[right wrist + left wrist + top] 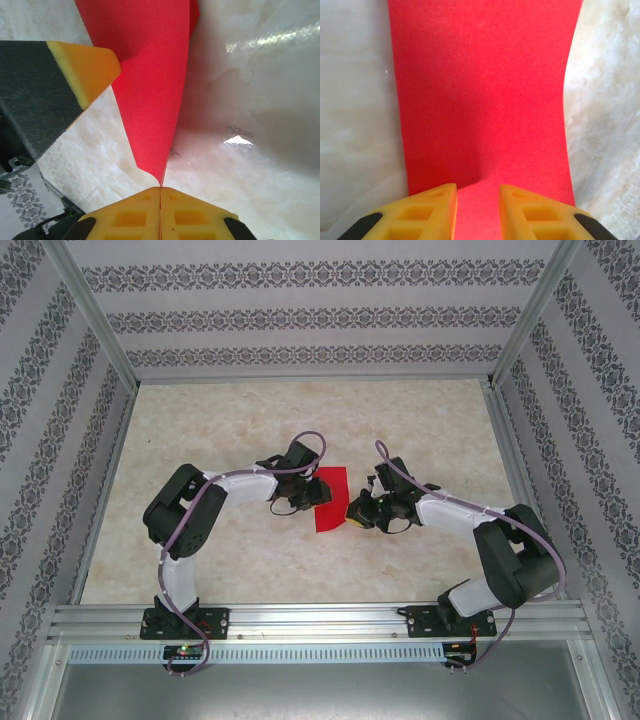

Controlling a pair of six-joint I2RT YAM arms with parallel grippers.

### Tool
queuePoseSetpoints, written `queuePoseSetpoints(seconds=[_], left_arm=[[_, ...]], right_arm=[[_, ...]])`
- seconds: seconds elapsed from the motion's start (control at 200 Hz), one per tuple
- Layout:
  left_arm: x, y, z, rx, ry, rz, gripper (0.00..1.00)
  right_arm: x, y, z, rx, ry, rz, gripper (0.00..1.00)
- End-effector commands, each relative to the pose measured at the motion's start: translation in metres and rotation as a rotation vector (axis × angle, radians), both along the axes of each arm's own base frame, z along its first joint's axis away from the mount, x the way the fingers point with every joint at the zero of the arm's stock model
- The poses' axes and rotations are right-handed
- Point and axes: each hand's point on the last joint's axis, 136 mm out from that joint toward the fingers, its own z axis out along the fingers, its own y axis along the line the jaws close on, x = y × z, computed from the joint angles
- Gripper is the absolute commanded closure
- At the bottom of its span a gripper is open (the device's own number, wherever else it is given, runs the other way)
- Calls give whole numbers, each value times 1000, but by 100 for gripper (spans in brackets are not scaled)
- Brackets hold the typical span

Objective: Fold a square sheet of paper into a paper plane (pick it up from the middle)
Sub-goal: Third fold the triangle at the center of the table.

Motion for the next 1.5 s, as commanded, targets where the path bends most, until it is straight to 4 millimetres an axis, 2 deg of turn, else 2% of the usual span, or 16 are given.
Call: queuePoseSetpoints(seconds=[0.0, 0.19, 0.38, 0.47, 0.844, 1.109, 1.494], left_arm=[[-3, -1, -7, 19, 30, -11, 71], [-3, -1, -4, 34, 25, -32, 72], [10, -4, 34, 3, -89, -35, 67], [16, 3, 41, 8, -128, -9, 67], [28, 18, 6, 123, -71, 35, 77], [22, 24, -10, 168, -29, 28, 80], [20, 22, -8, 167, -25, 9, 81]], right_arm=[[12, 12, 13, 50, -19, -9, 94], [26, 20, 13, 49, -16, -33, 95], [38, 25, 8, 31, -19, -58, 95], [42, 27, 6, 22, -24, -59, 95], [55, 38, 1, 36, -56, -39, 97], [62, 48, -2, 53, -74, -22, 100], [65, 56, -7, 36, -95, 38, 100]])
